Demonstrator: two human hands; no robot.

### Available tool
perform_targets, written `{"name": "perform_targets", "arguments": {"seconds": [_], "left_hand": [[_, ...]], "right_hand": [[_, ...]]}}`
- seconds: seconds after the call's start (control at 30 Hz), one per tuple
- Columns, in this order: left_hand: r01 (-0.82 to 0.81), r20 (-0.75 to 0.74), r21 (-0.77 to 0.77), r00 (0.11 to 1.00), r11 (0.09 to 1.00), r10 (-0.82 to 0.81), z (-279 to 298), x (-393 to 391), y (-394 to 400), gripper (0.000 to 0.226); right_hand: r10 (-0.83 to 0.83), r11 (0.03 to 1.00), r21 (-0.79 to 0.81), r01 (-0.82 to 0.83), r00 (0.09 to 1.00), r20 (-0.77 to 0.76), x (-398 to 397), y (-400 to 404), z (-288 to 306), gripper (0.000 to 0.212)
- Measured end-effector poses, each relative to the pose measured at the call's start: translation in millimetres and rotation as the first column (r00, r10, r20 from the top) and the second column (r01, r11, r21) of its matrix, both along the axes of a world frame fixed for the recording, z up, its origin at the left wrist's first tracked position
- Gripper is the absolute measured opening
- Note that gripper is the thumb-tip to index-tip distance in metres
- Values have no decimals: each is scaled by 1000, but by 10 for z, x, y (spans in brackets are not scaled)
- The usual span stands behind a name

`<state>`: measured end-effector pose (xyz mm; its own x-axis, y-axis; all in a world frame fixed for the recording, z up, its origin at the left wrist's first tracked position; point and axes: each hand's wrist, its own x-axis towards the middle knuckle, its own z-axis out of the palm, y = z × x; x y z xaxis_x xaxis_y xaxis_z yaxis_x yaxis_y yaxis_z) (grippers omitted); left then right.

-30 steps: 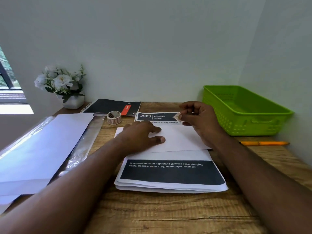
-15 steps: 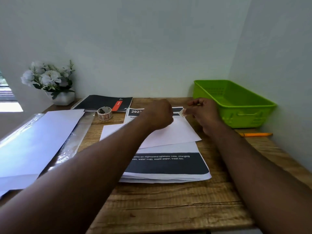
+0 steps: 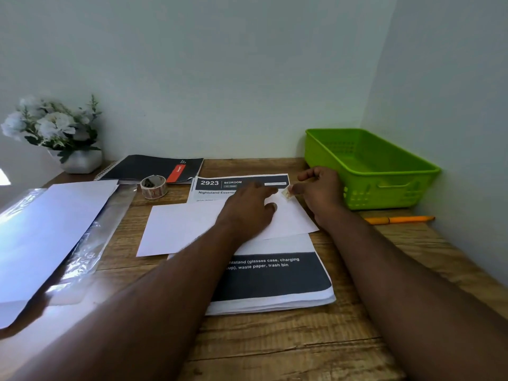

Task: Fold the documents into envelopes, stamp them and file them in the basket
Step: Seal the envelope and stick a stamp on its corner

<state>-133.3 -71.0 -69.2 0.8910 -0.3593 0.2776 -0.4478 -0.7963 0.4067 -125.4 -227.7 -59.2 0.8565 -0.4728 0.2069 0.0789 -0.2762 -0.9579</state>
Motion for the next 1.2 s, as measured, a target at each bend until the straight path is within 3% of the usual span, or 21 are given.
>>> {"name": "perform_targets", "arguments": {"seconds": [0.57, 0.97, 1.2], "left_hand": [[10, -9, 214, 1000, 977, -8, -1, 7, -38, 47], [7, -6, 312, 1000, 950, -6, 5, -27, -80, 47], [-2, -2, 268, 1000, 963, 3, -20, -56, -96, 56]], "right_hand": [[-126, 938, -327, 112, 992, -25, 29, 51, -79, 30], [-125, 937, -333, 105, 991, -38, 45, 53, -71, 32], [-129, 945, -307, 110, 991, -44, 50, 65, -70, 32]]}}
